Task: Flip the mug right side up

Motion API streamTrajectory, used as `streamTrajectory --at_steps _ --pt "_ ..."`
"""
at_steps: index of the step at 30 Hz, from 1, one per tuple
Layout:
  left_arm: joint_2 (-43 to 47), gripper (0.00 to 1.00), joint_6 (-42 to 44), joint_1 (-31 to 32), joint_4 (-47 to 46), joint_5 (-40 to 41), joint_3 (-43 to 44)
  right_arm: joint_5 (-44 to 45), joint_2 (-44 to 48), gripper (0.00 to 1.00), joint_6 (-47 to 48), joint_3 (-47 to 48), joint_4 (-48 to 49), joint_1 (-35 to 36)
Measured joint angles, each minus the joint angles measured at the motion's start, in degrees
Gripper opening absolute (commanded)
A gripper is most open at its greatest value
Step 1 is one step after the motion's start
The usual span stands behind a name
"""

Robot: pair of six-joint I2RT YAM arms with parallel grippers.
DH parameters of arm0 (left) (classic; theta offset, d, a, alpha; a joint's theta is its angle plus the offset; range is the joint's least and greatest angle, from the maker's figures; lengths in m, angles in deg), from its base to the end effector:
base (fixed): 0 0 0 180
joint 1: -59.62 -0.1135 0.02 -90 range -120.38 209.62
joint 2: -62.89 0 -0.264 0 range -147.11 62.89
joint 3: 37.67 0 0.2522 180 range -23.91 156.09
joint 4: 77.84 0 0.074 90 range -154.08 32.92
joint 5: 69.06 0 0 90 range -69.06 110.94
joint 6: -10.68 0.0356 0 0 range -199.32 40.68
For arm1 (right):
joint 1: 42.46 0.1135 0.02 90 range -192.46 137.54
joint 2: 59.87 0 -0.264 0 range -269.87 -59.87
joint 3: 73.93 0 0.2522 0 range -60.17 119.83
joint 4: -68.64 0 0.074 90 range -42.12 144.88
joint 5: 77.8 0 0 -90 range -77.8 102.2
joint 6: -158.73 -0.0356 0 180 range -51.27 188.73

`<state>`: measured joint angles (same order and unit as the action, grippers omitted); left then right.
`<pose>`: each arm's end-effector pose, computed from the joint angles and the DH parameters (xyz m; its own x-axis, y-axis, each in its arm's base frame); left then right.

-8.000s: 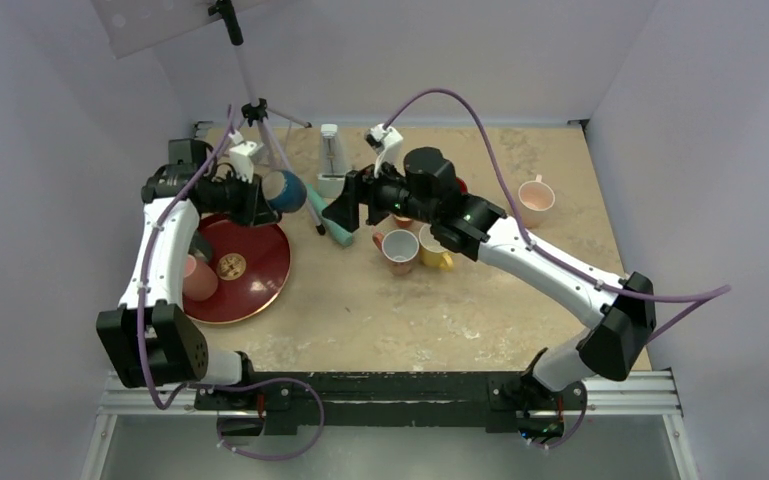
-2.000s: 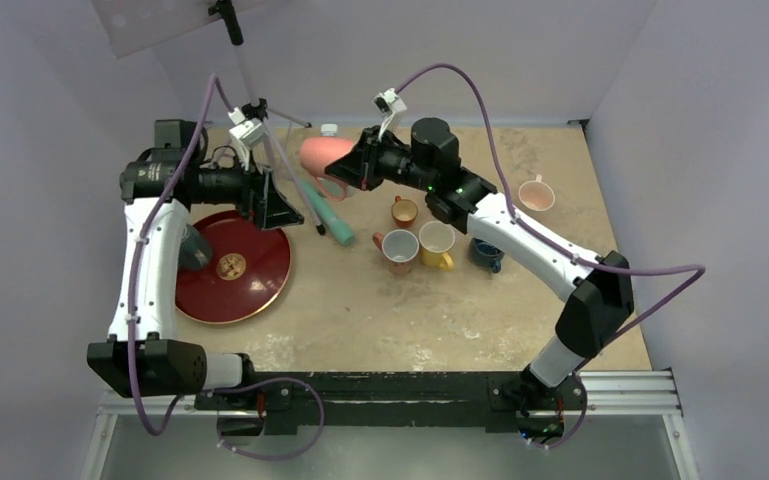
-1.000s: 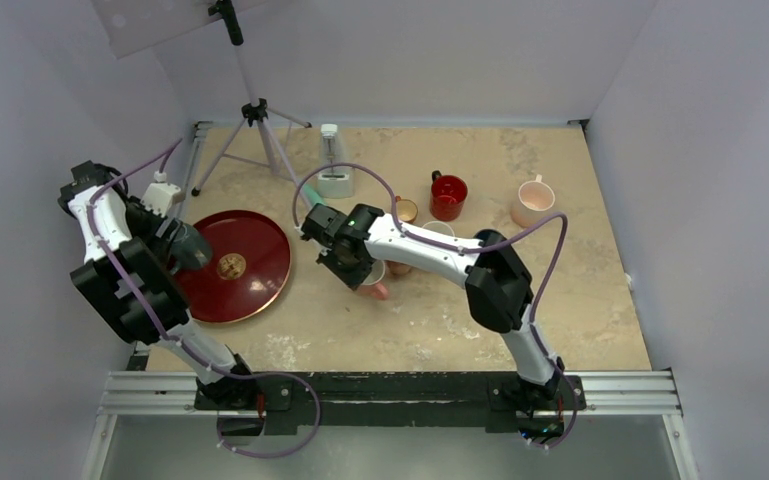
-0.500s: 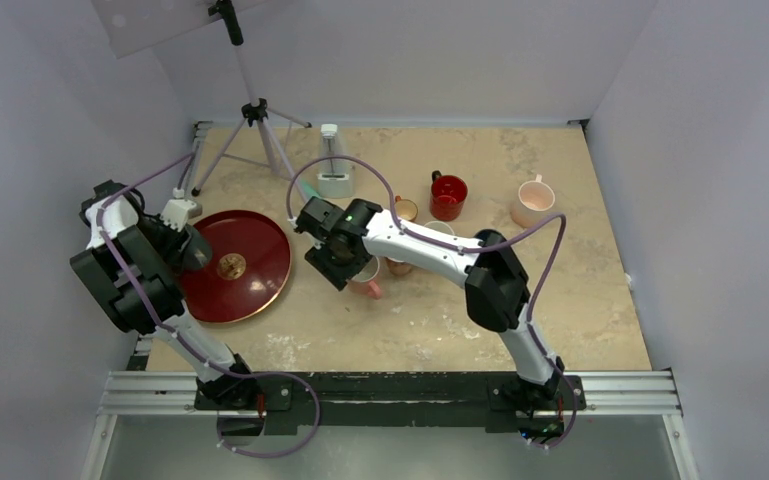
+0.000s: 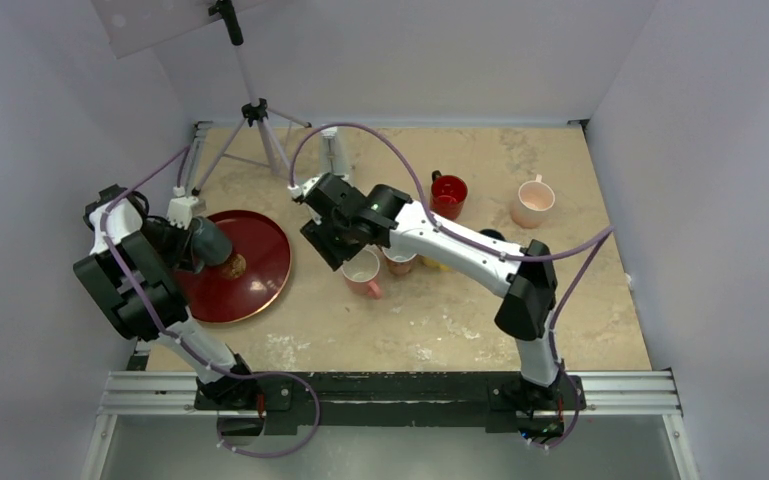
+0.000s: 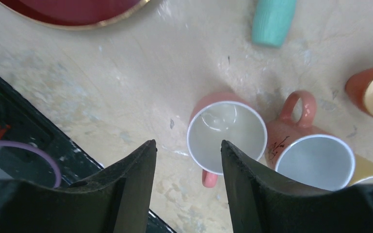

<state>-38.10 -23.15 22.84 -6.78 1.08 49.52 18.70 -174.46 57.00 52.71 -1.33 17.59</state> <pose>0.2674 0.1848 0.2054 -0.8917 0.3089 -0.3309 0.3627 0.9249 -0.1140 0.2205 0.3745 0.3135 -0.5831 -0.6074 -0.5395 -0.7275 0.6859 0.0141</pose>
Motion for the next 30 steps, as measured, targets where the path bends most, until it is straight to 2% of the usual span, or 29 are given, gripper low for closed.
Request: streamTrajectory --at_steps 6,11,15,19,23,25,26,30 --pt "8.00 0.00 -8.04 3.30 7.37 -11.89 -0.09 -2.58 10.88 0.66 -2.38 -5.81 15.04 -1.77" --pt "14.34 0.00 -13.81 11.93 13.68 -24.85 2.05 -15.26 21.11 0.81 -8.70 -19.45 36.89 -9.01" --pt "18.73 0.00 -20.65 17.35 15.15 -34.10 3.98 -21.84 23.69 0.91 -15.67 -30.18 52.41 -15.13" --pt "22.25 0.00 -28.83 22.14 12.63 -40.52 5.33 -26.03 22.67 0.93 -22.10 -35.01 61.81 -16.79" --pt "23.85 0.00 -38.05 27.45 7.78 -44.81 5.46 -30.40 22.05 0.91 -27.65 -37.33 71.21 -16.72" --pt "24.00 0.00 -41.64 29.68 5.38 -45.90 5.42 -32.28 21.94 0.85 -29.70 -37.64 75.03 -16.72" --pt "24.00 0.00 -42.88 30.60 4.39 -46.23 5.38 -33.38 21.79 0.77 -30.64 -37.64 77.29 -16.72" --pt "24.37 0.00 -47.34 33.48 -0.37 -48.63 3.78 -36.35 20.74 0.19 -33.59 -37.70 83.25 -17.20"
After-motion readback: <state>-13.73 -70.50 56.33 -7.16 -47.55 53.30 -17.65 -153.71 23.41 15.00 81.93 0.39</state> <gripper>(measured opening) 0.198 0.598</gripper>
